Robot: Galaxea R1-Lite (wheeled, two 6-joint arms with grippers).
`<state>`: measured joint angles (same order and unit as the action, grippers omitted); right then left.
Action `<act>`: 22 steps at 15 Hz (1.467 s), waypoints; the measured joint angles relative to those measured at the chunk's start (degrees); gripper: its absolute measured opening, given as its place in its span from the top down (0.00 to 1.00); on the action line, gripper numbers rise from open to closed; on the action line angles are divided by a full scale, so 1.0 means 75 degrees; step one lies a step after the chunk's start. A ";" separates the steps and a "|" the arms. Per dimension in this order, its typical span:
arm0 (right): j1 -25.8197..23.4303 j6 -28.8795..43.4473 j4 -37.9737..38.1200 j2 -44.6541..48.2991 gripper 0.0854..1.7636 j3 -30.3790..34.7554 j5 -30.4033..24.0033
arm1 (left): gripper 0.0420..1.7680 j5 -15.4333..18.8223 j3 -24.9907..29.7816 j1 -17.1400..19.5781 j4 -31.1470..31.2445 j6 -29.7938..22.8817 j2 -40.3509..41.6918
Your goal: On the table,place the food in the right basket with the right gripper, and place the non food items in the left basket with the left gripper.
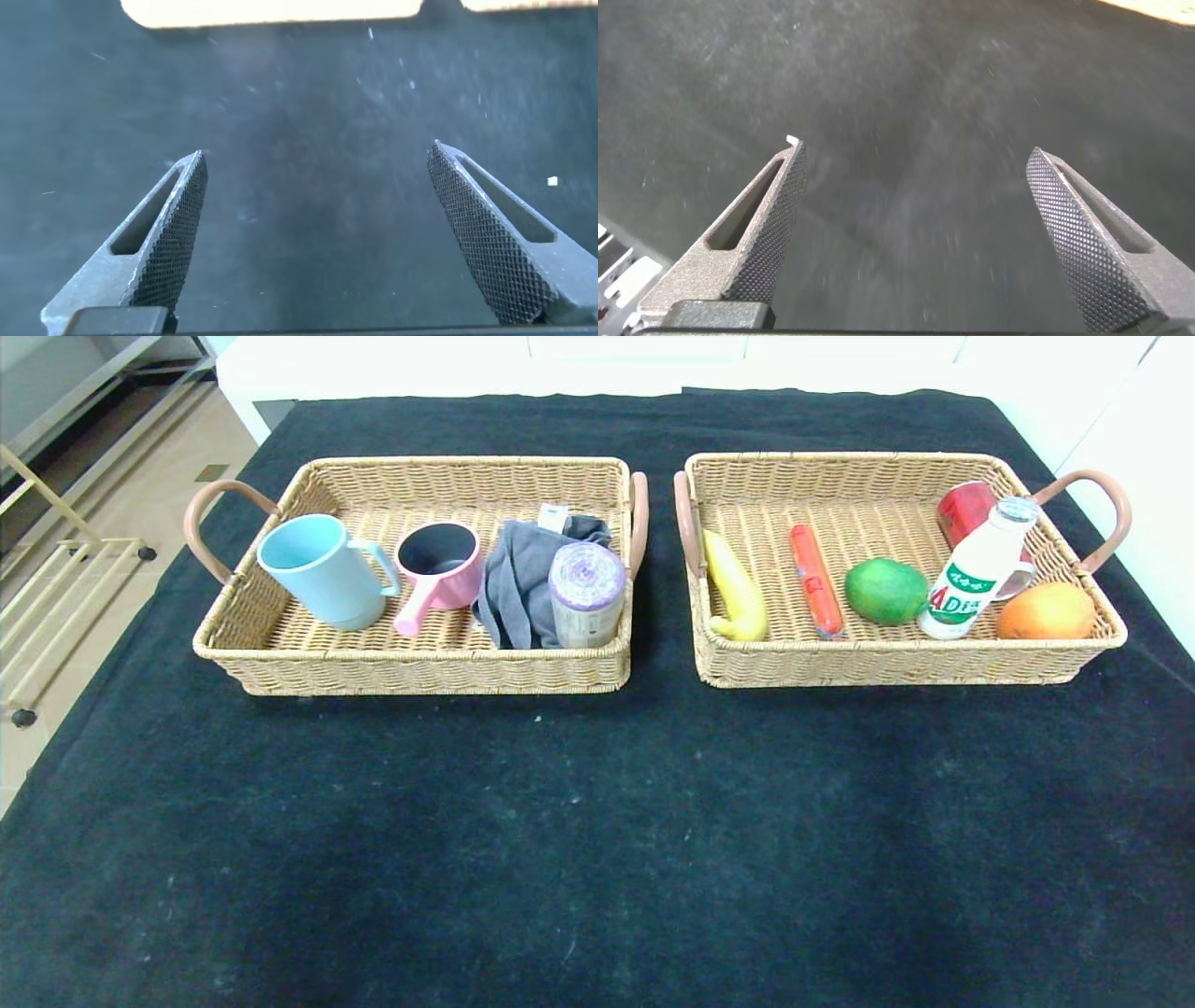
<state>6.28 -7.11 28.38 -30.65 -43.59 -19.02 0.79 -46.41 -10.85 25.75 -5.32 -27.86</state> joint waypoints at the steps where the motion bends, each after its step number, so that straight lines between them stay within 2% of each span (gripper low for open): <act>1: -0.0146 0.0003 0.0241 0.0262 0.03 -0.0081 0.0020 | 0.04 0.0330 -0.0081 0.0377 0.0091 0.0015 0.0231; 4: -0.0705 0.0047 0.0593 0.1073 0.03 -0.0075 -0.0044 | 0.03 0.1533 -0.0387 0.1250 0.0549 0.0026 0.0874; 5: -0.0847 0.0096 0.0691 0.1382 0.03 0.0007 -0.0088 | 0.03 0.1739 -0.0440 0.1373 0.0668 0.0033 0.1102; 7: -0.1001 0.0174 0.0832 0.1923 0.03 0.0234 -0.0091 | 0.03 0.1824 -0.0434 0.1440 0.0761 0.0033 0.1437; 9: -0.1009 0.0262 0.0857 0.2367 0.03 0.0429 0.0067 | 0.03 0.1764 -0.0327 0.1278 0.0870 0.0000 0.1682; 12: -0.0954 0.0262 0.0835 0.2896 0.03 0.0727 0.0143 | 0.03 0.1801 -0.0119 0.1304 0.1044 0.0000 0.2128; 15: -0.0922 0.0221 0.0777 0.3573 0.03 0.1190 0.0192 | 0.03 0.1728 0.0558 0.1378 0.0959 0.0018 0.2844; 17: -0.0902 0.0332 0.0670 0.3877 0.03 0.1492 0.0754 | 0.03 0.1315 0.1248 0.1403 0.0834 0.0033 0.3311; 19: -0.0896 0.0618 -0.0447 0.4013 0.03 0.1965 0.1113 | 0.03 0.0819 0.1980 0.1419 0.0164 0.0033 0.3553; 22: -0.0896 0.0684 -0.2999 0.4077 0.03 0.3395 0.1643 | 0.03 0.0320 0.3517 0.1422 -0.2167 0.0093 0.3696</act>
<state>-0.44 -1.97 5.89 -0.07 -18.13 -6.69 3.19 -20.03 -0.18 9.50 -4.62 -0.13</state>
